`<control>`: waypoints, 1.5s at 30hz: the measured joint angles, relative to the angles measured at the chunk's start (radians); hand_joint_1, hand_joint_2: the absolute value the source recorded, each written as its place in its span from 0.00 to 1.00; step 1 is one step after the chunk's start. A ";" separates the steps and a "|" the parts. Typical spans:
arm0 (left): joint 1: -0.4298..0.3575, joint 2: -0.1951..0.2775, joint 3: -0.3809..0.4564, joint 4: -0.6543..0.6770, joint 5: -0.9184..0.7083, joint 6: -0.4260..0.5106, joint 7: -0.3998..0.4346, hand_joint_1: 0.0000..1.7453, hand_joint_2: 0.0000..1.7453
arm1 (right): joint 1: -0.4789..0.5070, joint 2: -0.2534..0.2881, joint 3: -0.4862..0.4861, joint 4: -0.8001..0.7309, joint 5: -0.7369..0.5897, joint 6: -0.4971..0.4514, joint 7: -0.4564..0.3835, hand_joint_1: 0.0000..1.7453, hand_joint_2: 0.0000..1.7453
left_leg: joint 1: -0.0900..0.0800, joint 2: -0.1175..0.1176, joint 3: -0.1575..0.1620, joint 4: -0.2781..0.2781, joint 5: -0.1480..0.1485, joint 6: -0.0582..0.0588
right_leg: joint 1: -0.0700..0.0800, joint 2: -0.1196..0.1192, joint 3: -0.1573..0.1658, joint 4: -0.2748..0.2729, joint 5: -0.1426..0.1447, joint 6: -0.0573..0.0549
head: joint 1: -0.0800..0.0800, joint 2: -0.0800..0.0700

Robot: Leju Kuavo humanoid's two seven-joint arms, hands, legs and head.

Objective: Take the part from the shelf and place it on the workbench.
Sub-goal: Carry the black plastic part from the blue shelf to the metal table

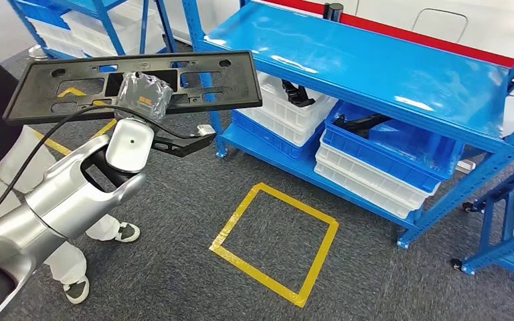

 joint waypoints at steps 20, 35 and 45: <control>-0.017 0.006 0.000 -0.013 0.004 -0.002 0.011 1.00 1.00 | -0.002 0.001 0.001 -0.001 -0.006 -0.004 -0.002 0.00 1.00 | -0.024 0.149 -0.033 0.027 0.000 -0.019 | 0.001 -0.102 0.135 -0.247 0.076 -0.022 | -0.010 0.000; -0.006 0.002 -0.011 -0.035 0.017 -0.010 0.015 1.00 1.00 | 0.010 0.001 0.001 0.000 -0.009 -0.002 -0.001 0.00 1.00 | 0.003 -0.063 -0.025 0.028 -0.003 -0.017 | -0.017 0.066 0.095 -0.233 0.104 0.002 | -0.003 0.000; -0.012 0.007 -0.011 -0.043 0.023 -0.018 0.015 1.00 1.00 | 0.007 0.002 0.001 -0.001 -0.007 -0.004 -0.002 0.00 1.00 | 0.006 0.059 -0.195 0.339 -0.112 -0.045 | -0.002 -0.046 0.110 -0.236 0.092 -0.042 | -0.014 0.000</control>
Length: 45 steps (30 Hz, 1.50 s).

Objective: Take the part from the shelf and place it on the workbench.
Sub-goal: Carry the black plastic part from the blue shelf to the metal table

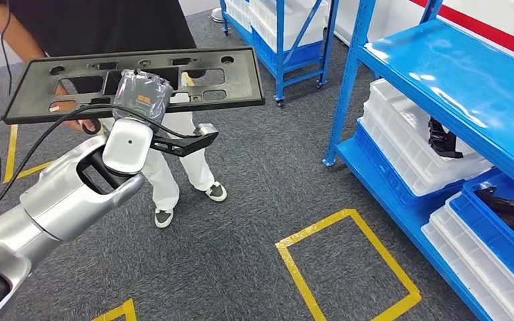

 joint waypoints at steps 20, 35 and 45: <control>-0.013 -0.003 -0.014 -0.010 0.017 -0.001 0.005 1.00 1.00 | 0.004 0.000 0.000 0.000 -0.005 -0.002 0.000 0.00 1.00 | -0.008 -0.117 0.163 -0.306 0.111 0.035 | -0.021 0.126 -0.027 0.028 0.007 0.050 | 0.011 0.000; -0.009 0.005 -0.011 -0.014 0.029 0.000 0.013 1.00 1.00 | 0.002 -0.002 0.000 0.000 -0.010 -0.003 0.000 0.00 1.00 | -0.025 0.074 0.134 -0.277 0.111 0.027 | 0.007 -0.049 0.015 0.009 -0.024 0.008 | 0.002 0.000; -0.012 0.003 -0.015 -0.019 0.029 0.001 0.015 1.00 1.00 | 0.001 -0.005 0.000 0.000 -0.012 -0.003 0.002 0.00 1.00 | -0.018 -0.032 0.182 -0.330 0.115 0.061 | 0.002 0.042 -0.122 0.283 -0.137 0.039 | 0.007 0.000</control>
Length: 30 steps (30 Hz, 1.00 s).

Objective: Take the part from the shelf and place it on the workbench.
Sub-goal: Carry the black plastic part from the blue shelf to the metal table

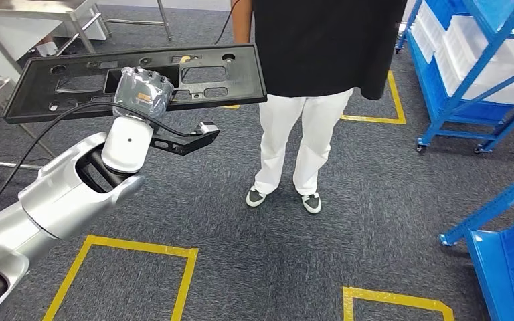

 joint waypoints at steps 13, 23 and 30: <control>-0.004 0.006 0.002 0.000 0.002 0.002 -0.001 1.00 1.00 | -0.006 0.002 0.000 0.000 0.000 0.000 0.005 0.00 1.00 | 0.012 0.008 -0.109 0.210 -0.103 -0.058 | -0.010 -0.003 0.099 -0.283 0.160 -0.035 | -0.007 0.000; -0.007 0.007 0.002 0.000 0.003 0.002 -0.002 1.00 1.00 | -0.006 0.000 0.000 0.000 0.001 0.000 0.007 0.00 1.00 | -0.014 0.099 -0.023 0.021 -0.013 -0.028 | 0.005 -0.121 0.133 -0.288 0.129 -0.015 | -0.007 0.000; -0.012 0.003 0.000 0.000 0.004 0.002 -0.003 1.00 1.00 | -0.007 -0.002 0.000 0.000 0.000 0.001 0.006 0.00 1.00 | 0.004 0.001 0.010 -0.007 -0.006 -0.002 | 0.002 -0.003 0.005 -0.021 0.011 0.003 | 0.001 0.000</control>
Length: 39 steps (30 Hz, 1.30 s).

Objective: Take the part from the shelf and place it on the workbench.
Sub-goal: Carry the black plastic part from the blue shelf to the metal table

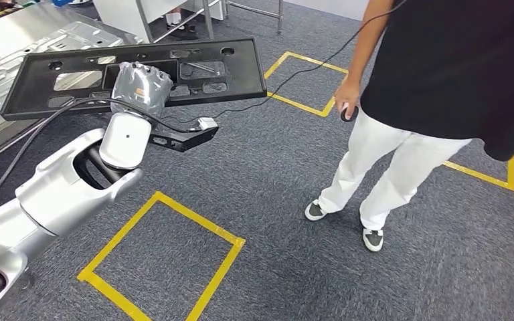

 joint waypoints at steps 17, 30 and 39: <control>0.015 0.005 -0.001 -0.001 0.009 -0.004 -0.001 1.00 1.00 | 0.000 0.006 0.003 0.000 -0.003 0.000 0.000 0.00 1.00 | 0.012 0.030 -0.177 0.309 -0.103 -0.059 | -0.007 -0.037 0.118 -0.279 0.136 -0.042 | -0.007 0.000; 0.007 0.007 0.000 -0.006 0.015 -0.007 0.004 1.00 1.00 | 0.000 0.003 0.004 0.000 -0.001 0.004 0.003 0.00 1.00 | 0.000 0.017 -0.022 0.007 0.009 0.001 | 0.001 -0.002 0.033 -0.025 -0.020 0.002 | 0.000 0.000; 0.011 0.009 -0.001 -0.006 0.017 -0.013 0.004 1.00 1.00 | 0.001 0.007 0.007 0.000 0.000 0.007 0.003 0.00 1.00 | 0.008 -0.114 -0.025 0.017 0.001 -0.029 | -0.013 0.071 0.105 -0.278 0.149 -0.010 | 0.000 0.000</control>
